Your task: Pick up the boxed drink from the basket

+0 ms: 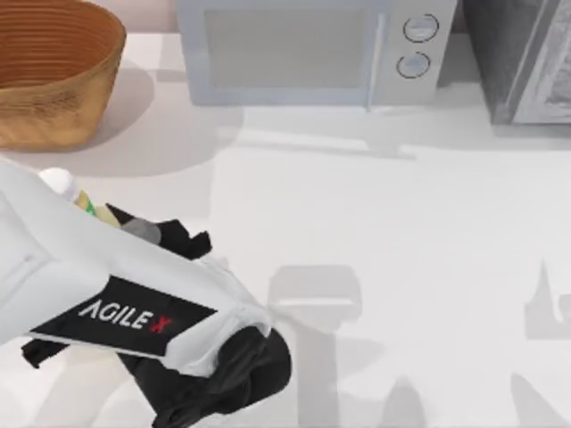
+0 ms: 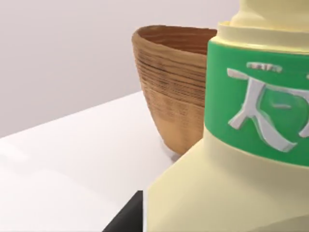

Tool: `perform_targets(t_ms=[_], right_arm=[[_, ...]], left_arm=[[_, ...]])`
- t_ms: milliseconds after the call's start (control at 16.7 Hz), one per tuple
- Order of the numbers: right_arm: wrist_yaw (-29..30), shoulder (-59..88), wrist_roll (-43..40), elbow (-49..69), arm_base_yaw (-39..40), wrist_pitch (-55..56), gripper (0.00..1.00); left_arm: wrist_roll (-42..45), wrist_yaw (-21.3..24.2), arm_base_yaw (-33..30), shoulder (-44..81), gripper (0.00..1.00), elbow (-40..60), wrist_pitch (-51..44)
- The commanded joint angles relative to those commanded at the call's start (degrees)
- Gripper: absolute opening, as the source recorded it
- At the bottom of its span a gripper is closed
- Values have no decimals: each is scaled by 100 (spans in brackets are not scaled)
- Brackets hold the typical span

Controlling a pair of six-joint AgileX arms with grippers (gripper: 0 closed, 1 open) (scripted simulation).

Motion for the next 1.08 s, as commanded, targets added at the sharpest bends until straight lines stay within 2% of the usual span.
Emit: perform_targets(t_ms=[420,1080], right_arm=[[0,0,0,0,0,0,100],[0,0,0,0,0,0,100]], left_arm=[[-221,10,52,43,0,45,-221],[-221,10,52,43,83,45,-221]])
